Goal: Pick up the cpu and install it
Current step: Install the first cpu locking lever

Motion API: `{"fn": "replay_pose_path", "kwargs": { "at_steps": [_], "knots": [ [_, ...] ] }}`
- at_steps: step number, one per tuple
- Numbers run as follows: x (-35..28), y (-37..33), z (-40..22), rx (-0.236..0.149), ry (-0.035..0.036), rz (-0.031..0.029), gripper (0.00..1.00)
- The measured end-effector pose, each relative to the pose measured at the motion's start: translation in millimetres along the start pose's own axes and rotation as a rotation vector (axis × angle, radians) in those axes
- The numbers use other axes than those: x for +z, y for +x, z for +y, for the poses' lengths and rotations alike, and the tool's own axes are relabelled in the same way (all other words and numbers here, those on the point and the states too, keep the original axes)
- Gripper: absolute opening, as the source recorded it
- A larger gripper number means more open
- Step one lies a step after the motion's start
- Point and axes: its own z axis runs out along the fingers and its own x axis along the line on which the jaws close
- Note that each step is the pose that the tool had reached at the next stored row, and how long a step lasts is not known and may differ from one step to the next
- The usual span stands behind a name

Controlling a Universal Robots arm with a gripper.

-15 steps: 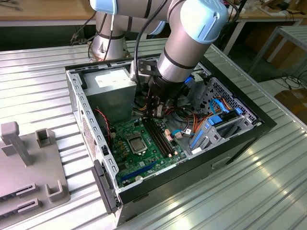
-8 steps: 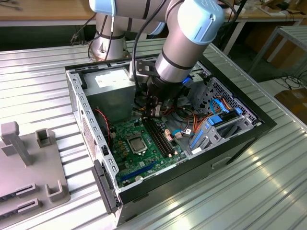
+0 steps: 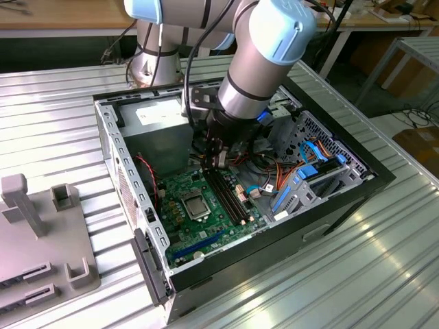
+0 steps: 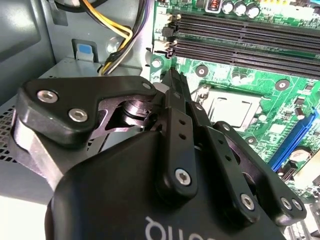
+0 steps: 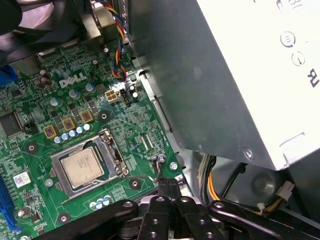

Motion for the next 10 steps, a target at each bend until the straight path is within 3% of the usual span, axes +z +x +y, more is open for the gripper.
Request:
{"fn": "replay_pose_path", "kwargs": {
  "at_steps": [10],
  "knots": [
    [-0.9, 9.0, 0.3, -0.013, -0.0013, 0.0017, 0.11]
  ]
}}
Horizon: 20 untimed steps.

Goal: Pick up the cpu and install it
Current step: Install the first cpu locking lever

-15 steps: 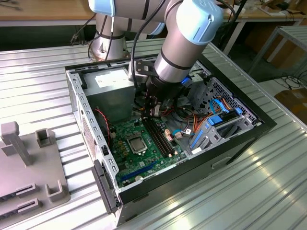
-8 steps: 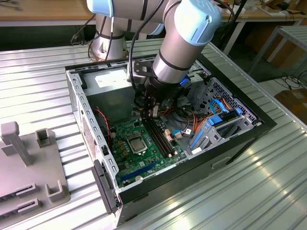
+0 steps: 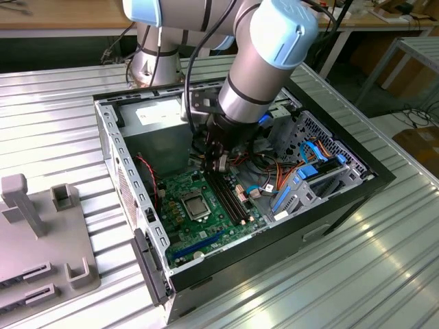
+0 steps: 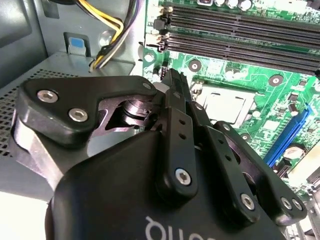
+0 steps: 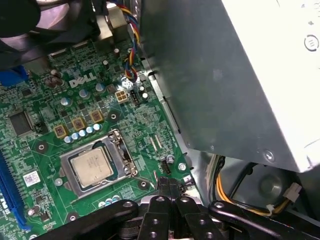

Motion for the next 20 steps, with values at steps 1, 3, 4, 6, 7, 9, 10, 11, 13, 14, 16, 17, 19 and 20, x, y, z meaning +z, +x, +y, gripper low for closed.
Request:
{"fn": "replay_pose_path", "kwargs": {
  "at_steps": [1, 3, 4, 6, 7, 9, 10, 11, 13, 14, 16, 17, 19, 20],
  "knots": [
    [-0.1, 0.4, -0.1, -0.001, -0.0001, 0.0002, 0.11],
    [-0.3, 1.9, -0.7, -0.005, -0.0005, 0.0007, 0.11],
    [-0.5, 3.3, -1.2, -0.008, -0.0008, 0.0012, 0.11],
    [-0.8, 5.2, -2.0, -0.012, -0.0011, 0.0016, 0.11],
    [-0.9, 6.3, -2.4, -0.014, -0.0014, 0.0019, 0.11],
    [-1.2, 7.9, -3.0, -0.022, -0.0021, 0.0029, 0.11],
    [-1.2, 8.2, -3.1, -0.030, -0.0027, 0.0037, 0.11],
    [-1.2, 8.5, -3.2, -0.039, -0.0031, 0.0047, 0.11],
    [-1.4, 9.2, -3.4, -0.057, -0.0033, 0.0065, 0.11],
    [-1.4, 9.6, -3.3, -0.063, -0.0027, 0.0067, 0.11],
    [-1.4, 11.3, -1.7, -0.073, 0.0023, 0.0058, 0.11],
    [-1.3, 12.2, -0.6, -0.074, 0.0052, 0.0048, 0.11],
    [-1.2, 13.9, 1.0, -0.076, 0.0093, 0.0034, 0.11],
    [-1.3, 14.7, 1.2, -0.077, 0.0104, 0.0030, 0.11]
  ]
}}
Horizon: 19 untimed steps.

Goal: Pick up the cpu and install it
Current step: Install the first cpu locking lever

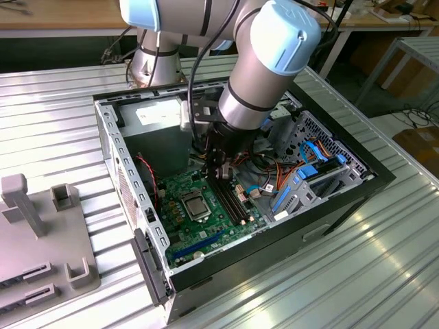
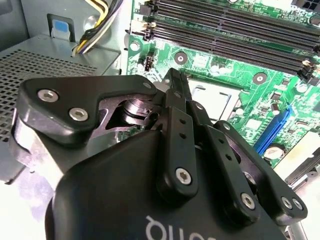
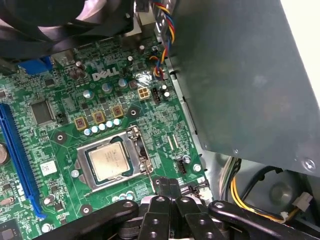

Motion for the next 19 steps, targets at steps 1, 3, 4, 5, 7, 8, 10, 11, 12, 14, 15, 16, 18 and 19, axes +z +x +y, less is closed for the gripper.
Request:
{"fn": "replay_pose_path", "kwargs": {
  "at_steps": [1, 3, 4, 5, 7, 8, 10, 11, 12, 14, 15, 16, 18, 19],
  "knots": [
    [-0.1, 1.5, -0.1, -0.003, 0.0008, -0.0004, 0.11],
    [-0.3, 3.0, -0.2, -0.014, 0.0013, 0.0002, 0.11],
    [-0.4, 3.5, -0.3, -0.020, 0.0012, 0.0008, 0.11],
    [-0.4, 3.7, -0.4, -0.026, 0.0012, 0.0011, 0.11],
    [-0.5, 3.9, -0.5, -0.041, 0.0019, 0.0020, 0.11],
    [-0.5, 3.9, -0.5, -0.046, 0.0020, 0.0025, 0.11],
    [-0.5, 3.9, -0.5, -0.046, 0.0019, 0.0025, 0.11],
    [-0.5, 4.0, -0.5, -0.046, 0.0019, 0.0026, 0.11],
    [-0.5, 4.0, -0.5, -0.046, 0.0019, 0.0026, 0.11],
    [-0.5, 4.0, -0.5, -0.047, 0.0018, 0.0026, 0.11],
    [-0.5, 4.0, -0.5, -0.047, 0.0018, 0.0026, 0.11],
    [-0.5, 4.0, -0.5, -0.047, 0.0018, 0.0027, 0.11],
    [-0.5, 4.0, -0.5, -0.047, 0.0018, 0.0026, 0.11],
    [-0.5, 4.0, -0.5, -0.047, 0.0018, 0.0027, 0.11]
  ]
}}
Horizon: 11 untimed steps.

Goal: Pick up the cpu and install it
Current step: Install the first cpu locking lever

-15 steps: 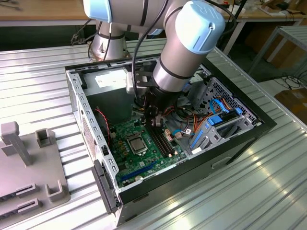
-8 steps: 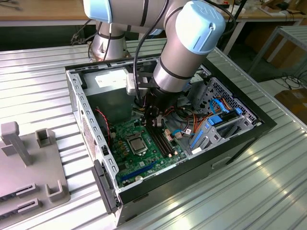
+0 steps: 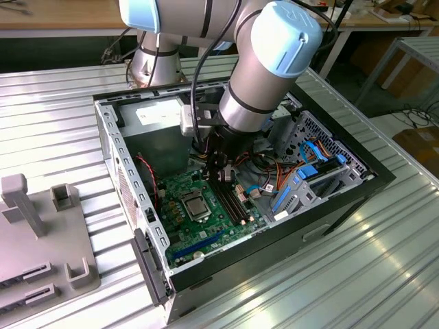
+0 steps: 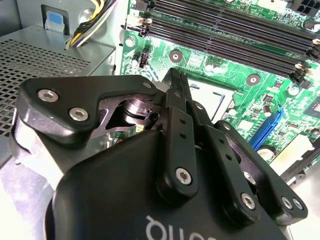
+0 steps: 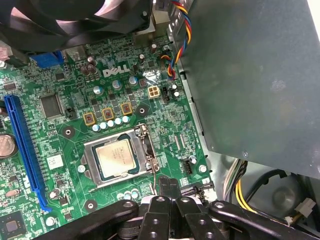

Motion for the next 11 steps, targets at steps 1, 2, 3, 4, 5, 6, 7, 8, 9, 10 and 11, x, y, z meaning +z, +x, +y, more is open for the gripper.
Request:
{"fn": "replay_pose_path", "kwargs": {
  "at_steps": [1, 2, 3, 4, 5, 6, 7, 8, 9, 10, 11],
  "knots": [
    [0.0, 0.0, 0.0, 0.000, -0.0001, 0.0000, 0.11],
    [0.0, 0.0, 0.0, 0.000, 0.0000, 0.0000, 0.11],
    [0.0, 0.0, 0.0, -0.001, 0.0000, 0.0001, 0.11],
    [-0.9, -0.2, 0.1, -0.010, -0.0009, 0.0011, 0.11],
    [-2.0, -0.4, 0.3, -0.016, -0.0015, 0.0018, 0.11],
    [-3.5, -0.6, 0.5, -0.021, -0.0020, 0.0023, 0.11],
    [-5.3, -0.9, 0.6, -0.027, -0.0024, 0.0029, 0.11],
    [-6.7, -1.0, 0.8, -0.031, -0.0027, 0.0033, 0.11],
    [-8.2, -1.2, 1.0, -0.038, -0.0027, 0.0038, 0.11],
    [-8.9, -1.2, 1.0, -0.043, -0.0028, 0.0041, 0.11],
    [-9.0, -1.3, 1.1, -0.050, -0.0028, 0.0044, 0.11]
  ]
}}
